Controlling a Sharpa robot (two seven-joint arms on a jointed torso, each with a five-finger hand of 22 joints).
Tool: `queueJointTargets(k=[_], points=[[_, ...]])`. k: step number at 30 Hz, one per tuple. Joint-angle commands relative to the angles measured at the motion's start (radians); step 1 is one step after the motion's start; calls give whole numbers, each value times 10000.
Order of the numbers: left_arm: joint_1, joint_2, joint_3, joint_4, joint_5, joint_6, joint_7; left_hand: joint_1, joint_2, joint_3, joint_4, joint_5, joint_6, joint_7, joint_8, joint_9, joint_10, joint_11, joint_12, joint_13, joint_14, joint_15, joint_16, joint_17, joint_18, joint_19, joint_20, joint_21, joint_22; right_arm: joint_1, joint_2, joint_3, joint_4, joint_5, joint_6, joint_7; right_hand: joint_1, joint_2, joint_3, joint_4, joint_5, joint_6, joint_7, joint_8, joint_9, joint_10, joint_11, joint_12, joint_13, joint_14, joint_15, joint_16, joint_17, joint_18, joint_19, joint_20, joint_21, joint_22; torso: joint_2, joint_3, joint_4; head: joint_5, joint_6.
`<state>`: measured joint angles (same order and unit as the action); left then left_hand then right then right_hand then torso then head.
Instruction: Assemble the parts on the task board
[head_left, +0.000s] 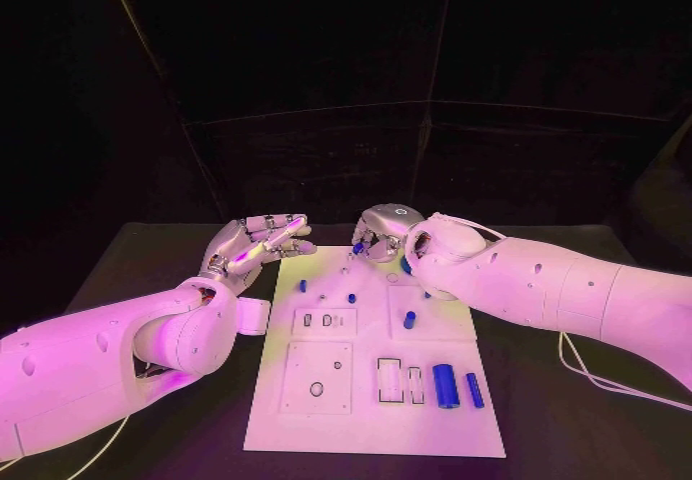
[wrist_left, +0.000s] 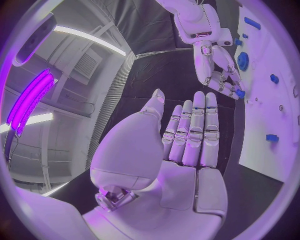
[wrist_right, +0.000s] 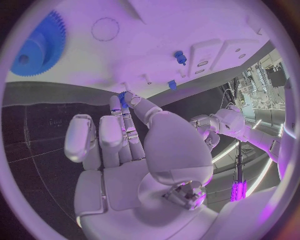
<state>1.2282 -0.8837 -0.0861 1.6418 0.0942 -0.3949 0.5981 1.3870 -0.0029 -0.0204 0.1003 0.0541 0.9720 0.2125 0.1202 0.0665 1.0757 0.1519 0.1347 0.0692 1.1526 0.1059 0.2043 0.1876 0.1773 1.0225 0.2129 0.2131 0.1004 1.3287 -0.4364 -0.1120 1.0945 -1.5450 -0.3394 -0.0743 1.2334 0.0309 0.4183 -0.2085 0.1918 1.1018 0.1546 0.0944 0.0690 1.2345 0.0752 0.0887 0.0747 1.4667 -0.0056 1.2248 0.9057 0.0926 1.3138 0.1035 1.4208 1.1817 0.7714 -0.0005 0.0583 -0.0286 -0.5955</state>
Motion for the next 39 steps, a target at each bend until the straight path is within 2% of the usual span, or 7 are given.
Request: queueJointTargets(k=[1, 10, 27, 30, 34, 39], points=[[26, 29, 10, -14, -68, 131, 66, -15, 99, 6, -62, -22, 67, 14, -50, -10, -12, 52, -34, -13, -46, 11, -40, 9, 46, 15, 43, -34, -15, 25, 126, 9, -119, 62, 44, 108, 1, -112, 114, 54, -1, 103, -66, -47, 119, -55, 15, -59, -17, 76, 1, 40, 5, -139, 22, 8, 45, 22, 56, -21, 42, -1, 3], [81, 42, 11, -23, -68, 128, 73, -15, 99, 6, -62, -22, 67, 14, -50, -10, -12, 52, -34, -13, -46, 11, -40, 9, 46, 15, 43, -34, -15, 25, 293, 7, -246, 66, 418, 79, -31, -152, 128, 100, -25, 81, -50, -74, 111, -77, 32, -91, -25, 73, 16, 45, -9, -138, 15, 19, 47, 21, 83, -22, 45, 33, -46], [106, 63, 11, -29, -68, 133, 75, -6, 116, 8, -91, -23, 78, 10, -59, -8, -2, 48, -44, -12, -39, 9, -53, 23, 48, 27, 43, -49, -24, 24, 456, 7, -420, 56, 672, -36, -94, -257, 174, 216, -44, -6, -9, -162, 84, -195, 78, -192, -52, 51, 55, 40, -78, -129, -30, 54, 32, -19, 74, -29, 47, 56, -90], [110, 64, 11, -31, -68, 134, 75, -6, 116, 8, -91, -23, 78, 10, -59, -8, -2, 48, -44, -12, -39, 9, -53, 23, 48, 27, 43, -49, -24, 24, 481, 7, -450, 45, 661, -108, -124, -323, 202, 270, -45, -94, 33, -226, 61, -312, 119, -246, -73, 29, 88, 11, -155, -119, -74, 78, 11, -70, 72, -26, 44, 58, -91], [115, 62, 11, -32, -68, 138, 75, -6, 116, 8, -91, -23, 78, 10, -59, -8, -2, 48, -44, -12, -39, 9, -53, 23, 48, 27, 43, -49, -24, 24, 508, 7, -500, 37, 589, -198, -186, -472, 274, 387, -69, -405, 169, -331, -8, -712, 242, -288, -114, -34, 193, -89, -379, -80, -232, 158, -75, -274, 71, -31, 34, 57, -91], [120, 59, 11, -33, -68, 145, 74, -6, 116, 8, -91, -23, 78, 10, -59, -8, -2, 48, -44, -12, -39, 9, -53, 23, 48, 27, 43, -49, -24, 25, 522, 6, -525, 33, 438, -250, -273, -840, 219, 550, -194, -1321, 341, -348, -64, -1448, 449, -258, -121, -191, 359, -382, -944, 32, -636, 324, -326, -835, 74, -27, 35, 59, -92]])
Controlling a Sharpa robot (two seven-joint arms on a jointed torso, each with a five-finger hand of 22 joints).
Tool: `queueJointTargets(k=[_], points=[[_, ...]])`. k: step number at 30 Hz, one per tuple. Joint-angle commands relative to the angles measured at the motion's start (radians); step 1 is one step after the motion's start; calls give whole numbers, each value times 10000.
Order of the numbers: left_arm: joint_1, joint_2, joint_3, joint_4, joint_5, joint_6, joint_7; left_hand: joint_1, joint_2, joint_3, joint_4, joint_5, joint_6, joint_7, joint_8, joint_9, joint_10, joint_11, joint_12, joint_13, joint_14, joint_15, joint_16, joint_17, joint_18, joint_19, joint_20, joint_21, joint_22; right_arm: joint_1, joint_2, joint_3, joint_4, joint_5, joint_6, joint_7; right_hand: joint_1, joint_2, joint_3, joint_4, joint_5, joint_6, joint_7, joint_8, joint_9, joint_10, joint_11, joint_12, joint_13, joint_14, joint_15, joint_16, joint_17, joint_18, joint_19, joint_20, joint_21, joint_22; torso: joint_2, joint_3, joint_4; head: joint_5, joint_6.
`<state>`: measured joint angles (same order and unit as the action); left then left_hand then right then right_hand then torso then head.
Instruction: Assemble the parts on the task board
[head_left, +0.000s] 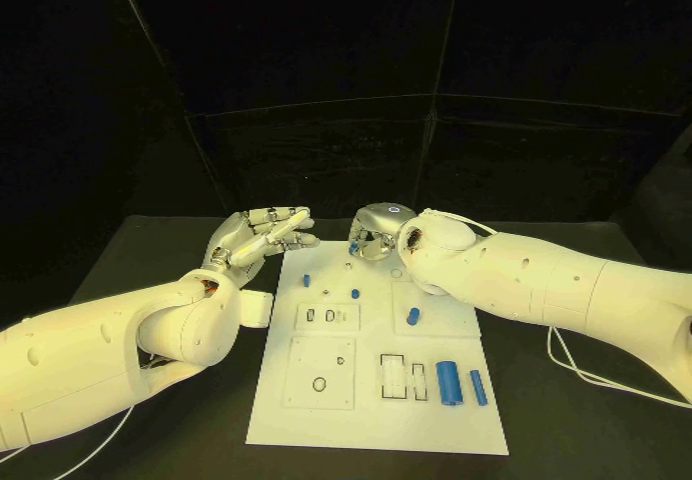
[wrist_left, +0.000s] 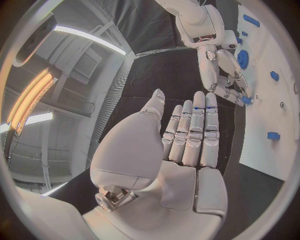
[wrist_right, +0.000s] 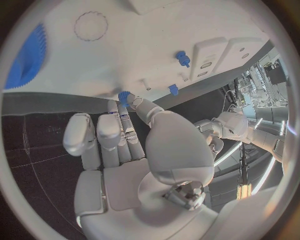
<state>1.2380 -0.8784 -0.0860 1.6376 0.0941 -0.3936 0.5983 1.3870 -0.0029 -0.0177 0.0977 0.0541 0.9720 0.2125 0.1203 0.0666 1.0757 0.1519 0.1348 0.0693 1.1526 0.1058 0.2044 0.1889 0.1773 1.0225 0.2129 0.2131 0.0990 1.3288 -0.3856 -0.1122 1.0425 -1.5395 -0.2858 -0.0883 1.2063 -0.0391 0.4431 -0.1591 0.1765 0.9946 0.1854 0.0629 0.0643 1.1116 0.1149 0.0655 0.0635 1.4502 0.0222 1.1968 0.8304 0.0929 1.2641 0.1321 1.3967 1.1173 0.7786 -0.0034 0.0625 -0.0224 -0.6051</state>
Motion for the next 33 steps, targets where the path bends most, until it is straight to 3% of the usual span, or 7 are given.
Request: queueJointTargets(k=[1, 7, 15, 21, 25, 28, 33], points=[[23, 5, 10, 9, -66, 133, 72, -6, 116, -19, -65, -23, 78, 10, -60, -10, -2, 48, -45, -14, -39, 9, -54, 10, 48, 28, 43, -49, -10, 23, 13, 8, -4, -22, -132, -111, 10, -197, -69, 86, -42, -397, 67, -26, -12, -371, 83, -11, -6, -65, 109, -182, -335, 57, -234, 68, -151, -329, 0, 2, -6, -11, 7], [27, -16, 10, 5, -66, 137, 74, -6, 116, -19, -65, -23, 78, 10, -60, -10, -2, 48, -45, -14, -39, 9, -54, 10, 48, 28, 43, -49, -10, 24, -124, 9, 161, -23, -431, -73, 120, -421, -434, 209, 42, -1131, 100, -23, -2, -887, 151, 71, 5, -160, 166, -414, -766, 142, -507, 140, -377, -756, -3, 9, -16, 10, 1], [31, -99, 9, -10, -66, 124, 83, -6, 116, -19, -65, -23, 78, 10, -60, -10, -2, 48, -45, -14, -39, 9, -54, 10, 48, 28, 43, -49, -10, 26, -993, 9, 1064, 130, -769, -122, 205, -451, -702, 338, 120, -984, 81, 58, 52, -789, 123, 306, 36, -131, 146, -389, -765, 138, -459, 135, -392, -743, -37, 7, -79, 24, 24], [33, -149, 8, -24, -66, 137, 88, -3, 126, -20, -86, -23, 82, 10, -69, -10, 1, 48, -56, -14, -36, 9, -65, 20, 49, 36, 44, -61, -17, 38, -2352, 7, 2308, 885, -1121, -340, 221, -457, -771, 542, 529, -429, 2, 236, 119, 555, -112, 1105, 275, 94, -13, 98, -35, 1, 67, 31, -74, -23, -81, 22, -126, -90, 69], [33, -166, 8, -72, -66, 135, 93, -1, 135, -18, -96, -23, 89, 4, -71, -9, 9, 45, -57, -13, -32, 8, -70, 26, 50, 42, 44, -67, -20, 54, -3210, 9, 2997, 1505, -846, -625, 12, -904, -1256, 779, 489, -462, -294, 220, 91, 1941, -473, 2091, 849, 178, -308, 334, 295, -64, 315, -218, 87, 323, -114, 21, -186, -82, 90], [33, -164, 7, -120, -65, 131, 96, -1, 135, -18, -96, -23, 89, 4, -71, -9, 9, 45, -57, -13, -32, 8, -70, 26, 50, 42, 44, -67, -20, 66, -3719, 9, 3305, 1937, -538, -830, 135, -1144, -2368, 1347, 723, -676, -454, 258, 81, 2064, -686, 3662, 2241, 318, -487, 814, 1041, -127, 516, -463, 212, 605, -128, 24, -235, -70, 97], [33, -120, 6, -186, -64, 145, 102, -1, 135, -18, -96, -23, 89, 4, -71, -9, 9, 45, -57, -13, -32, 8, -70, 26, 50, 42, 44, -67, -20, 73, -4077, 6, 3300, 2321, -191, -1044, 590, -773, -4251, 2694, 1104, -1181, -304, 410, 88, 781, -445, 6336, 4874, 422, -308, 1545, 2284, -143, 533, -325, 220, 661, -133, 29, -254, -113, 146]])
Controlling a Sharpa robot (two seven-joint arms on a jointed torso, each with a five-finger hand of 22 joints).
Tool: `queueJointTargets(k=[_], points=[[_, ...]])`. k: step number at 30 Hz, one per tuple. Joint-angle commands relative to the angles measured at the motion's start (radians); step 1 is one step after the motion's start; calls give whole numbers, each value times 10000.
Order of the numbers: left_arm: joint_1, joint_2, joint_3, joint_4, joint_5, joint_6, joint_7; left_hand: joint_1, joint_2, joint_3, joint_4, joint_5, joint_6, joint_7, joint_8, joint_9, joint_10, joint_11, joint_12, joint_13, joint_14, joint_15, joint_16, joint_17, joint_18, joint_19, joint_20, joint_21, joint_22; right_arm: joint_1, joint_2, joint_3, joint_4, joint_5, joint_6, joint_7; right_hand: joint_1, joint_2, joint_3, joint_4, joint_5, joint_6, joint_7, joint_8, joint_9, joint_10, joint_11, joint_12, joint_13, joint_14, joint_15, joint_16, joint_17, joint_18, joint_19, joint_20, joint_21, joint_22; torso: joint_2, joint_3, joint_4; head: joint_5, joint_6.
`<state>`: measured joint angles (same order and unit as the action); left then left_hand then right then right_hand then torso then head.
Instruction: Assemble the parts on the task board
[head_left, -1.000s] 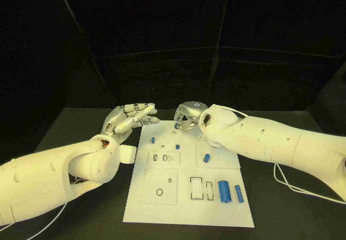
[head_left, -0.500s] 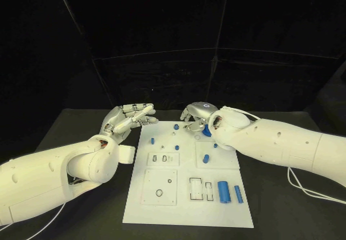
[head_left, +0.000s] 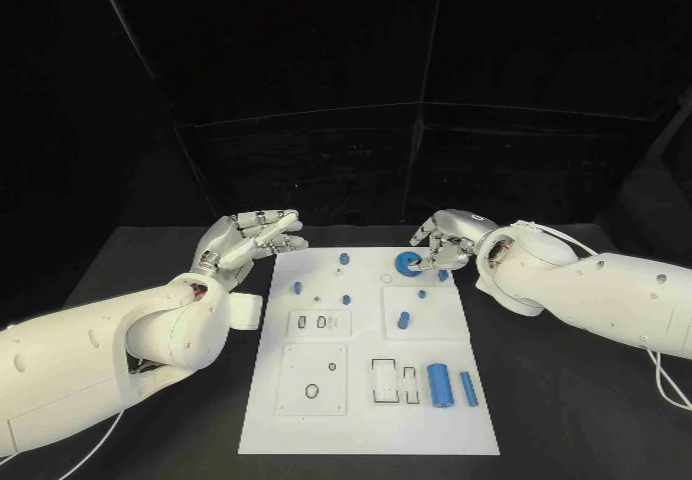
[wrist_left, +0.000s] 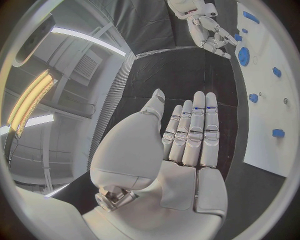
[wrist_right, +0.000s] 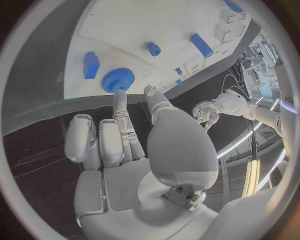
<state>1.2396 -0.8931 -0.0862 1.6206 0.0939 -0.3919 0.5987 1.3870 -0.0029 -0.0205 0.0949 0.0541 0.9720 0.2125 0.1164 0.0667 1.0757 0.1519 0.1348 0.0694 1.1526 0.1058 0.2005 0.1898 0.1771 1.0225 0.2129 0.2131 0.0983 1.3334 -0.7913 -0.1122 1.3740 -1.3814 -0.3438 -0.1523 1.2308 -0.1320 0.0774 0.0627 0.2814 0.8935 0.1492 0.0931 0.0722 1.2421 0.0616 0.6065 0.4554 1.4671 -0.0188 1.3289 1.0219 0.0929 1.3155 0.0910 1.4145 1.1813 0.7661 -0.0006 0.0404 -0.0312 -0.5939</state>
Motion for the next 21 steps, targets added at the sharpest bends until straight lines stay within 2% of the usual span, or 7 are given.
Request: queueJointTargets(k=[1, 5, 8, 14, 21], points=[[17, 35, 8, -27, -62, 131, 99, -1, 135, 10, -69, -23, 89, 4, -33, -9, 9, 45, -57, -14, -32, 8, -31, 16, 52, 42, 44, -67, -14, 27, -14, 6, -64, 767, 454, -426, 543, 183, -819, 665, 49, -250, 101, 156, 8, -621, 101, 1479, 1548, 283, 93, 363, 632, -152, 23, 128, 47, 33, -3, 2, -34, -21, 39], [17, 70, 8, -74, -62, 143, 96, -2, 145, 10, -80, -23, 103, -5, -33, -7, 23, 39, -58, -12, -27, 5, -37, 24, 53, 50, 43, -74, -18, 25, 113, 3, -323, 841, 724, -489, 996, 227, -1159, 1038, 52, -443, 146, 274, -4, -109, 143, 3501, 3778, 456, 177, 953, 1840, -162, 124, 155, 114, 190, 17, 21, -24, -28, 26], [16, 88, 7, -100, -62, 148, 93, -2, 145, 10, -80, -23, 103, -5, -33, -7, 23, 39, -58, -12, -27, 5, -37, 24, 53, 50, 43, -74, -18, 23, 231, 2, -472, 863, 861, -508, 1196, 265, -1301, 1194, 45, -546, 205, 347, -9, 178, 172, 4509, 4907, 521, 204, 1219, 2392, -200, 229, 205, 188, 355, 18, 14, 4, -44, 31], [15, 119, 7, -144, -62, 156, 91, -2, 145, 10, -80, -23, 103, -5, -33, -7, 23, 39, -58, -12, -27, 5, -37, 24, 53, 50, 43, -74, -18, 20, 515, 1, -752, 883, 1041, -501, 1453, 443, -1381, 1287, 137, -616, 236, 468, -10, 758, 209, 5885, 6487, 613, 253, 1537, 3097, -264, 442, 256, 338, 698, 8, -6, 25, -47, 10], [15, 131, 7, -165, -62, 163, 90, -2, 145, 10, -80, -23, 103, -5, -33, -7, 23, 39, -58, -12, -27, 5, -37, 24, 53, 50, 43, -74, -18, 18, 765, 1, -984, 819, 1246, -512, 1654, 622, -1398, 1205, 159, -535, 235, 588, -6, 1318, 218, 6929, 7722, 685, 273, 1748, 3592, -340, 687, 280, 509, 1090, 0, -14, 5, -35, -28]])
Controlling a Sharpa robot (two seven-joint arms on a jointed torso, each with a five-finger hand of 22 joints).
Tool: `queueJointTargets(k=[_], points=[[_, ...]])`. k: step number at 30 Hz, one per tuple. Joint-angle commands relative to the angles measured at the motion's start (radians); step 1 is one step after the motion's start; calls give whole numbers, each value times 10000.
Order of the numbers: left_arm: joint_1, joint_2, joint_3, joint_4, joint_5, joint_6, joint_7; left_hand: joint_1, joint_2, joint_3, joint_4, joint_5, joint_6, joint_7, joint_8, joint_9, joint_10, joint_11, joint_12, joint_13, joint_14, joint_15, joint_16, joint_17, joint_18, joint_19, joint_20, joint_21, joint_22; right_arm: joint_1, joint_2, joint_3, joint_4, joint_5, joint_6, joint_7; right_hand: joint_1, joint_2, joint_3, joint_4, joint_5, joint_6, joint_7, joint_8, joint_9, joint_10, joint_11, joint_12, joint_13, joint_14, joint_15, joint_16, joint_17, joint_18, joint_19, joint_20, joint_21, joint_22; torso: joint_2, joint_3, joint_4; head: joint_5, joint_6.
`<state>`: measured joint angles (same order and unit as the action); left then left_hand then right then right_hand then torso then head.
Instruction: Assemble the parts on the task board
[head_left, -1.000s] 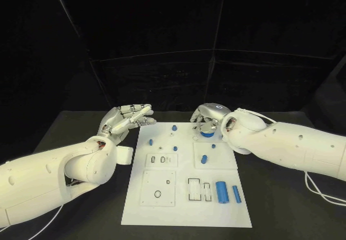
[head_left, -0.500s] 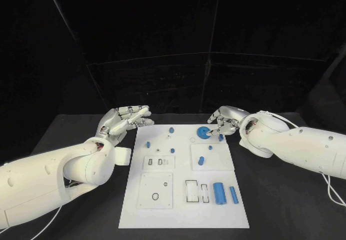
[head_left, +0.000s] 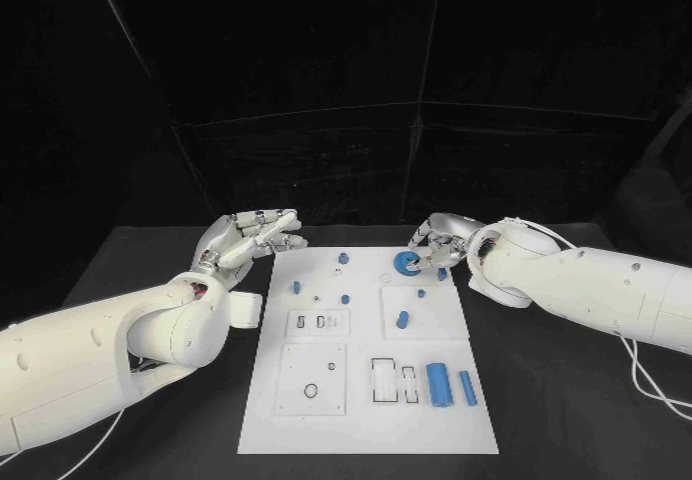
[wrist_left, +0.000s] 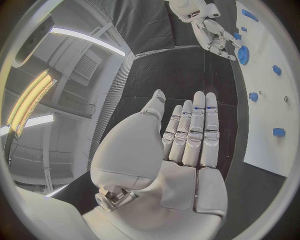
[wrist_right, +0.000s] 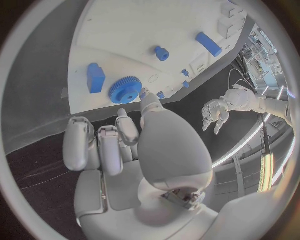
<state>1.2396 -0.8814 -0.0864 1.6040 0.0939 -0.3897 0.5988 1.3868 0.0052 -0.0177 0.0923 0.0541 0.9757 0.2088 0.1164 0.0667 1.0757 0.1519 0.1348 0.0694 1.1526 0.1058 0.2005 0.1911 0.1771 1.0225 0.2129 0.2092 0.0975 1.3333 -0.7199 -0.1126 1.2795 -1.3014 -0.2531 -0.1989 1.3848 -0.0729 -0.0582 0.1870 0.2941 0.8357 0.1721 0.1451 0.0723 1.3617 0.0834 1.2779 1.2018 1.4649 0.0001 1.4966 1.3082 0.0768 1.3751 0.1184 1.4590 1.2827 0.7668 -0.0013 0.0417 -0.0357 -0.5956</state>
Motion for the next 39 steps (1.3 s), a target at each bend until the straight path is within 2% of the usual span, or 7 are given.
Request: queueJointTargets(k=[1, 8, 19, 28, 33, 36, 39], points=[[15, 15, 9, -1, -62, 141, 88, 0, 63, -18, -53, -24, 66, 32, -33, -7, 23, 39, -58, -13, -27, 5, -37, 11, 53, 50, 43, -35, -10, 19, 78, 6, -57, -6, 358, -55, 145, 63, -37, -63, 8, 61, 3, 82, -8, 185, 0, 332, 399, 713, 85, 91, 775, -188, 116, 9, 83, 118, -6, -4, -15, 19, -20], [15, 17, 9, -4, -62, 149, 85, 0, 63, -18, -53, -24, 66, 32, -33, -7, 23, 39, -58, -13, -27, 5, -37, 11, 53, 50, 43, -35, -10, 17, 207, 5, -183, -323, 513, -199, 490, 325, 192, -371, -390, 277, -19, 171, -10, 673, -13, 1121, 1375, 768, 84, 234, 1132, -260, 347, 13, 242, 495, -10, -3, 1, 4, -40], [15, 15, 9, -8, -62, 152, 84, 0, 63, -18, -53, -24, 66, 32, -33, -7, 23, 39, -58, -13, -27, 5, -37, 11, 53, 50, 43, -35, -10, 13, 345, 4, -297, -692, 717, -357, 663, 430, 394, -587, -446, 368, -20, 178, -22, 746, -16, 1262, 1566, 781, 86, 272, 1228, -280, 406, 13, 289, 601, -8, 5, -12, 23, -71], [15, 20, 9, -17, -62, 156, 78, 0, 63, -18, -53, -24, 66, 32, -33, -7, 23, 39, -58, -13, -27, 5, -37, 11, 53, 50, 43, -35, -10, 4, 481, 2, -351, -1007, 634, -467, 718, 594, 748, -792, -752, 695, -53, 265, -7, 815, -42, 1370, 1730, 782, 70, 288, 1267, -293, 442, 5, 323, 679, -9, 4, -17, 24, -104], [15, 22, 9, -16, -62, 160, 76, 0, 63, -18, -53, -24, 66, 32, -33, -7, 23, 39, -58, -13, -27, 5, -37, 11, 53, 50, 43, -35, -10, -1, 517, 1, -350, -1168, 341, -669, 625, 838, 1076, -824, -818, 1424, -253, 523, 67, 1033, -204, 1612, 2039, 781, -53, 289, 1277, -307, 496, -75, 358, 770, -13, 3, -6, 11, -109], [15, 17, 9, -15, -62, 160, 75, 0, 63, -18, -53, -24, 66, 32, -33, -7, 23, 39, -58, -13, -27, 5, -37, 11, 53, 50, 43, -35, -10, -3, 493, 1, -300, -1271, 74, -729, 781, 994, 1414, -988, -1118, 1726, -380, 584, 88, 1141, -325, 1725, 2189, 785, -165, 292, 1294, -315, 526, -177, 376, 816, -16, 6, -11, 14, -111], [15, 9, 9, -16, -62, 158, 74, 0, 63, -18, -53, -24, 66, 32, -33, -7, 23, 39, -58, -13, -27, 5, -37, 11, 53, 50, 43, -35, -10, -5, 471, 1, -212, -1351, -280, -691, 813, 1087, 1669, -1082, -1184, 1864, -435, 568, 90, 1198, -376, 1780, 2269, 789, -216, 296, 1313, -327, 559, -239, 395, 867, -19, 2, -16, 23, -103]])
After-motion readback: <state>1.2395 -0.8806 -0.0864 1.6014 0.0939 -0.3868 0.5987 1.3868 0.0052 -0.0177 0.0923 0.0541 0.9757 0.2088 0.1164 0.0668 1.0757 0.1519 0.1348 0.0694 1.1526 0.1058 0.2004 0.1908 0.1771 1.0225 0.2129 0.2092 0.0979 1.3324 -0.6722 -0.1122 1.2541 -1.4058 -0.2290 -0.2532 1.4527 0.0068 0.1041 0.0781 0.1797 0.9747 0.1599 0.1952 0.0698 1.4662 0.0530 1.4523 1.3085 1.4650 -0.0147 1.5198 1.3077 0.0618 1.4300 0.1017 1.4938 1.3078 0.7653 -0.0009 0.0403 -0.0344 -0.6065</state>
